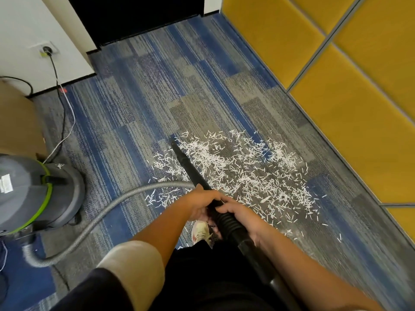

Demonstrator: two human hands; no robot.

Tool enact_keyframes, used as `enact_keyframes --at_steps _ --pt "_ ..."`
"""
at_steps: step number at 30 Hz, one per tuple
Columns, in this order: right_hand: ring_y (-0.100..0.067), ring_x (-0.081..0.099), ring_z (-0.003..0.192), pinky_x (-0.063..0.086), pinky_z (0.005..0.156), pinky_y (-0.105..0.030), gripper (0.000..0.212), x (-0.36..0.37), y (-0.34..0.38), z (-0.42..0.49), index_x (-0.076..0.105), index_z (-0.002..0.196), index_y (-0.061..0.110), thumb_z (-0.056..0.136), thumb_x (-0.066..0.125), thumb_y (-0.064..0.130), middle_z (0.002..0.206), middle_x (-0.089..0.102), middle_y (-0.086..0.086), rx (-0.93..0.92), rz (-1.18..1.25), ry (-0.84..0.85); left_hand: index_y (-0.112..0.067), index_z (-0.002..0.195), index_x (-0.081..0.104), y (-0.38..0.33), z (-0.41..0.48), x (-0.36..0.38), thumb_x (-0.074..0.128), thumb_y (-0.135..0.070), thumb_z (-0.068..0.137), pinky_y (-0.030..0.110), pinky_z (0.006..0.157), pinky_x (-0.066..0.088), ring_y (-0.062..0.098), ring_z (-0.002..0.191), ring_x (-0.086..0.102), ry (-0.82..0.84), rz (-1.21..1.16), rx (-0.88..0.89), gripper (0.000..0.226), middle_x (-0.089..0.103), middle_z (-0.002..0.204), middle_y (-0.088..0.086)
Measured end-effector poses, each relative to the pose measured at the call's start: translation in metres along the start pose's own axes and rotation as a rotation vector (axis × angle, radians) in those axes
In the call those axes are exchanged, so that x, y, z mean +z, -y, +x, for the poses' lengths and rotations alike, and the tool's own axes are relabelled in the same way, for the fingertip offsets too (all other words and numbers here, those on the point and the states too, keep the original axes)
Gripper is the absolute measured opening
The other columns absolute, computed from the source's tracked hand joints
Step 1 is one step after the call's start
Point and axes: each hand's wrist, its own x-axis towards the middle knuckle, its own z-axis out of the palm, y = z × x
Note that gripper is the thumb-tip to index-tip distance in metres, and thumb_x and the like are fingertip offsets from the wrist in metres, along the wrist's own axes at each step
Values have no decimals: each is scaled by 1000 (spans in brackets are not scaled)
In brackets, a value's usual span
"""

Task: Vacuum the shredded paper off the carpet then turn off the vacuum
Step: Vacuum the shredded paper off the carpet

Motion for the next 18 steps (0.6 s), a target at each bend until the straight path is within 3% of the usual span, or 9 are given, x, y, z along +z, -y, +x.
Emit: enact_keyframes --at_steps 4,10,15,18 --pt "-24 58 47 50 40 -27 39 1 2 0 52 119 24 90 42 -1 76 57 -21 -16 -21 -8 -4 118 54 2 4 -1 56 -6 87 36 58 57 27 77 67 -8 -4 10 31 59 117 23" --pt "-24 56 45 50 40 -27 33 -3 -2 -8 56 106 25 92 41 -1 71 57 -20 -3 13 -33 -4 130 42 4 6 7 58 -7 86 31 53 55 23 70 67 -5 -17 14 47 62 108 19" --pt "-25 55 49 50 41 -28 35 -19 -7 -15 51 117 22 91 42 1 72 55 -21 2 60 -75 -9 146 16 1 4 27 58 -7 88 28 48 54 21 69 67 -1 -6 18 72 58 115 18" --pt "-25 54 47 49 41 -28 33 -27 -9 -26 52 113 21 92 40 -1 71 54 -21 -23 60 -59 -10 146 13 4 2 41 57 -8 88 26 47 53 21 69 65 -11 14 27 72 57 115 18"
